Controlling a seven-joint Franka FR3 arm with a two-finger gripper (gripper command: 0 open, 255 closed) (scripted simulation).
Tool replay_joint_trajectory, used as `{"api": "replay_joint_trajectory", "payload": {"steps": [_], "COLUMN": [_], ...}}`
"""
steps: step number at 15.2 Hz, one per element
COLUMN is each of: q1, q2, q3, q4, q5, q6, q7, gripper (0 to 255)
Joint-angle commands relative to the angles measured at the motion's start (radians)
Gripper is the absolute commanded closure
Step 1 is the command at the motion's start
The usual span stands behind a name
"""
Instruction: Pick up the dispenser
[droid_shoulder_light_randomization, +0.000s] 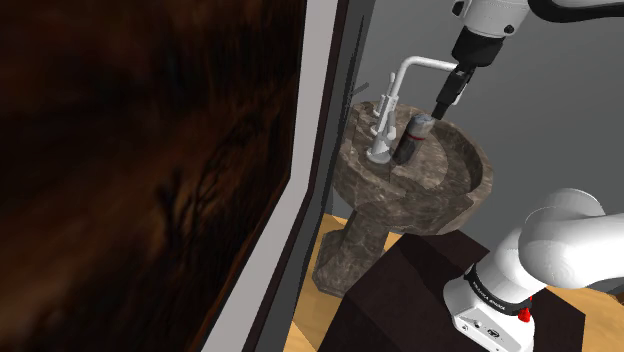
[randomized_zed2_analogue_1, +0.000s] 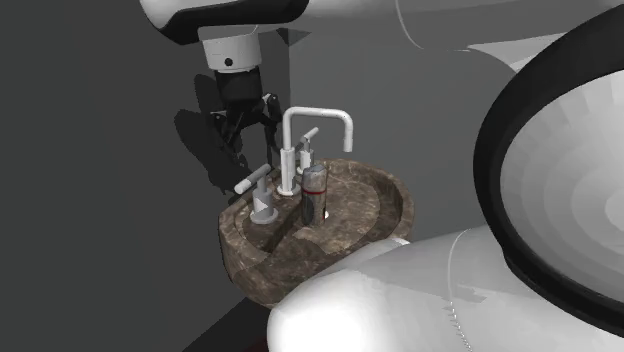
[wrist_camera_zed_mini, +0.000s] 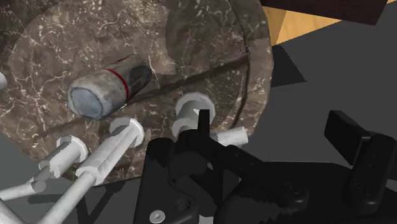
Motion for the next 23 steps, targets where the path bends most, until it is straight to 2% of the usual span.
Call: {"api": "replay_joint_trajectory", "payload": {"steps": [1,7,14,19,23], "q1": [0.0,-0.032,-0.06,-0.069,-0.073], "q2": [0.0,0.087,0.25,0.402,0.543], "q3": [0.0,-0.137,-0.292,-0.397,-0.476], "q4": [0.0,-0.019,0.018,0.082,0.155], "q5": [0.0,-0.07,-0.124,-0.129,-0.104], "q6": [0.0,0.091,0.203,0.278,0.33], "q7": [0.0,-0.147,-0.318,-0.444,-0.555], "gripper": [0,0,0,0,0]}}
